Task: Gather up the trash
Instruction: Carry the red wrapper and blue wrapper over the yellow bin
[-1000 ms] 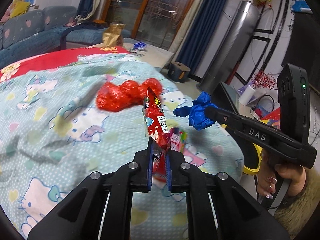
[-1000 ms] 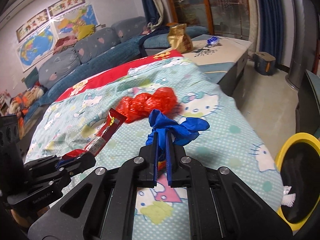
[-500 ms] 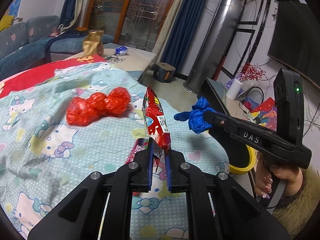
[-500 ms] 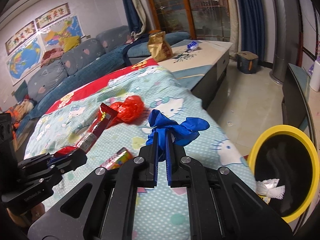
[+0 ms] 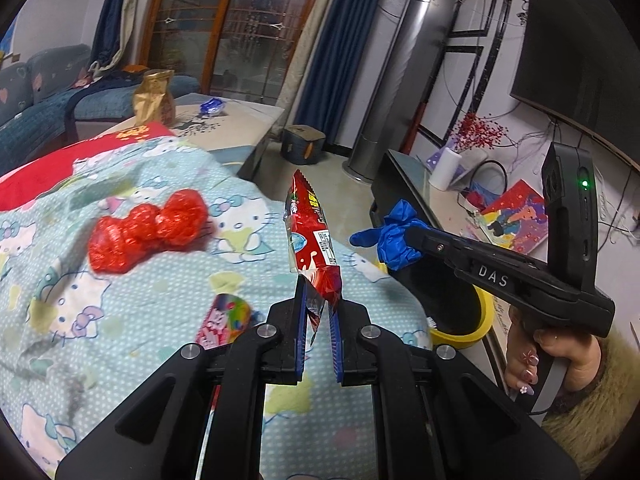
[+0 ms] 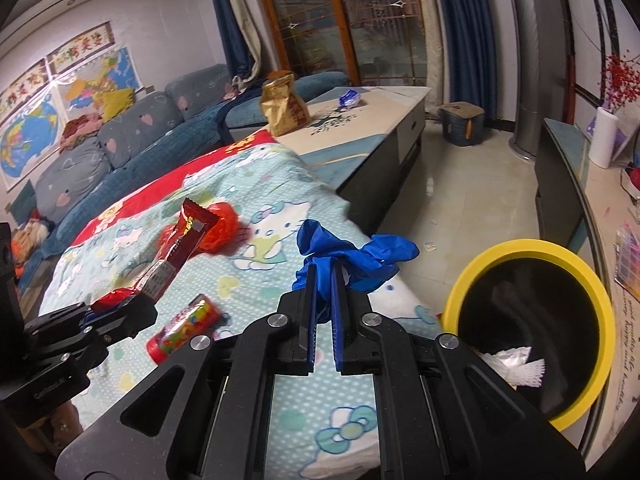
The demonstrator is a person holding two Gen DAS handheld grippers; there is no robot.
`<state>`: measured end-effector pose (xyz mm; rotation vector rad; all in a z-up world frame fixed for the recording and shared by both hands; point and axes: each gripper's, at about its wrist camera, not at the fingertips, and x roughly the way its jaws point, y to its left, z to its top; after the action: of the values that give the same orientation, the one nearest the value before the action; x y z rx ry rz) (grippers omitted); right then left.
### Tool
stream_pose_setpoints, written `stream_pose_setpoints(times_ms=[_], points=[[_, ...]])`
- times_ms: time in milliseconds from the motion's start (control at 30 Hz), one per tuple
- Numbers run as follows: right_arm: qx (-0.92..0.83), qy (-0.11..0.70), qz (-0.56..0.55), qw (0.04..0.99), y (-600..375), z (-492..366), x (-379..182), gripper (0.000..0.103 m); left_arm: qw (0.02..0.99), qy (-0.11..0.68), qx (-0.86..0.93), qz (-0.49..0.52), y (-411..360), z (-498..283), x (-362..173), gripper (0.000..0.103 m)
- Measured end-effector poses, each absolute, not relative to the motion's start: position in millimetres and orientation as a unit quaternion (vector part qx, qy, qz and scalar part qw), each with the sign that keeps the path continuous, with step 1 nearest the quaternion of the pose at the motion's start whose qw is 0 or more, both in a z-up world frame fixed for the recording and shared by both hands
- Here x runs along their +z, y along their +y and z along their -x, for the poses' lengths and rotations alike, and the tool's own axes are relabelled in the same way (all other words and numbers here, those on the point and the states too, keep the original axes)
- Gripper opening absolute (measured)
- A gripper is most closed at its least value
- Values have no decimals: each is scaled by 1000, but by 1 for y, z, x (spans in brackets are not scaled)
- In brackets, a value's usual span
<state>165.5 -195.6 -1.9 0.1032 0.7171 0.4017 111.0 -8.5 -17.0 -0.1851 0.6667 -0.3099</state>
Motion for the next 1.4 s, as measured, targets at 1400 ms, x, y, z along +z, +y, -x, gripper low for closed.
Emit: stream_pose_setpoints(times_ms=[1400], points=[[41, 341, -53, 938, -322, -156, 6, 4, 908, 318, -274, 9, -129, -118, -7, 10]])
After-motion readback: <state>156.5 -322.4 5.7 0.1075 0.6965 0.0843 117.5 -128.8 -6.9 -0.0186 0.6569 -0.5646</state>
